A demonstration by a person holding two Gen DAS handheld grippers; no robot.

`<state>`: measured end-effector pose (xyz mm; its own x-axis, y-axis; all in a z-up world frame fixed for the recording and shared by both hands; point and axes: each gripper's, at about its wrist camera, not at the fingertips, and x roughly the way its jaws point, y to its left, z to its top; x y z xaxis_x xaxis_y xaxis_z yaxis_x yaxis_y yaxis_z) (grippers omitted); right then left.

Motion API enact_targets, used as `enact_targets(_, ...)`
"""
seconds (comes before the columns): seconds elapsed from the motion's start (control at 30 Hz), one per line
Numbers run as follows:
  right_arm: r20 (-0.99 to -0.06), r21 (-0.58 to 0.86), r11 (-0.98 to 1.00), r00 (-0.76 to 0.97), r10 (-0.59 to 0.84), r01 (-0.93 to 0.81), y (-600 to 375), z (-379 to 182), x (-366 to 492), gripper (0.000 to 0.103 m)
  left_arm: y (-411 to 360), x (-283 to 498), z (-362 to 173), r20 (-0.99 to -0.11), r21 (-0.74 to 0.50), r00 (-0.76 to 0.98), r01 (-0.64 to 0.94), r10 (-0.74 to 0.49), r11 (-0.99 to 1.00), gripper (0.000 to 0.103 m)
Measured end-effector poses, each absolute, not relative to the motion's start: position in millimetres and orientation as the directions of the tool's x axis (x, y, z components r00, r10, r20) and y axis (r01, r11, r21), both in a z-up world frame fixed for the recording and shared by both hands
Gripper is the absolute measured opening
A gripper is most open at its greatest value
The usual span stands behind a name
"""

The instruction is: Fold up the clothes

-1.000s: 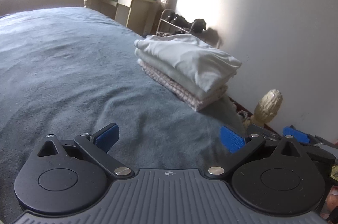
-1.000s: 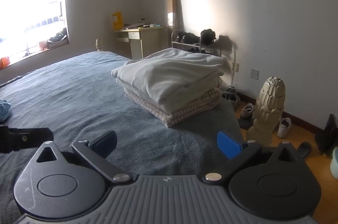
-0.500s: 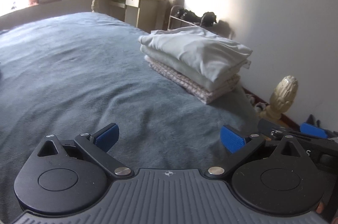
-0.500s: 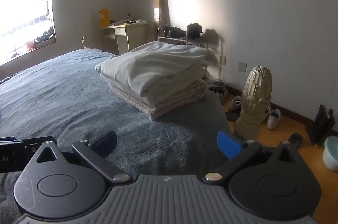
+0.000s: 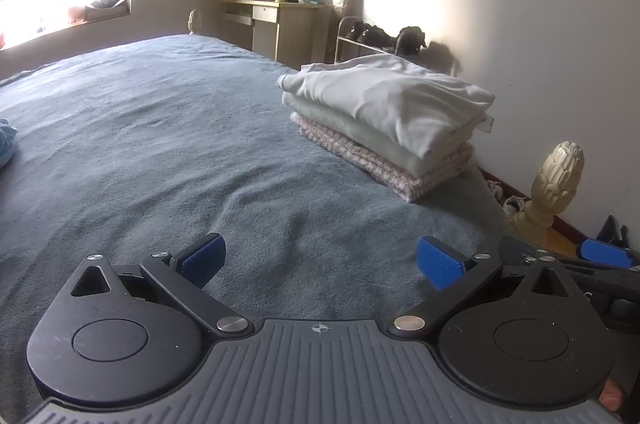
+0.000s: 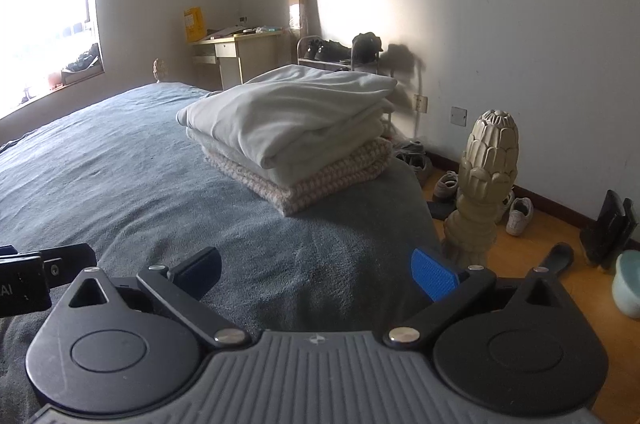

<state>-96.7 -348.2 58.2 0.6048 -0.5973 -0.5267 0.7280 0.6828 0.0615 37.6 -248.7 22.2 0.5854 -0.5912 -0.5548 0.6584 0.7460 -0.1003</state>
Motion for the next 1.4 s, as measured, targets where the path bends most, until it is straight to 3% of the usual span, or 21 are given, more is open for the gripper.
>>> enact_targets(0.5,-0.530,0.055,0.683,0.601,-0.598,0.728,-346,58,-90,0.103,-249,40,20,-0.555,-0.096,0.591,0.654,-0.586,0.750,0.103)
enact_targets(1.0,-0.518,0.026,0.692,0.602,-0.608,0.722,-323,68,-73,0.103,-227,34,39,-0.479,-0.010,0.658,0.658,-0.581,0.753,0.103)
enact_targets(1.4,-0.526,0.018,0.704,0.605,-0.597,0.710,-306,68,-60,0.103,-211,41,35,-0.487,-0.045,0.681,0.605,-0.547,0.795,0.103)
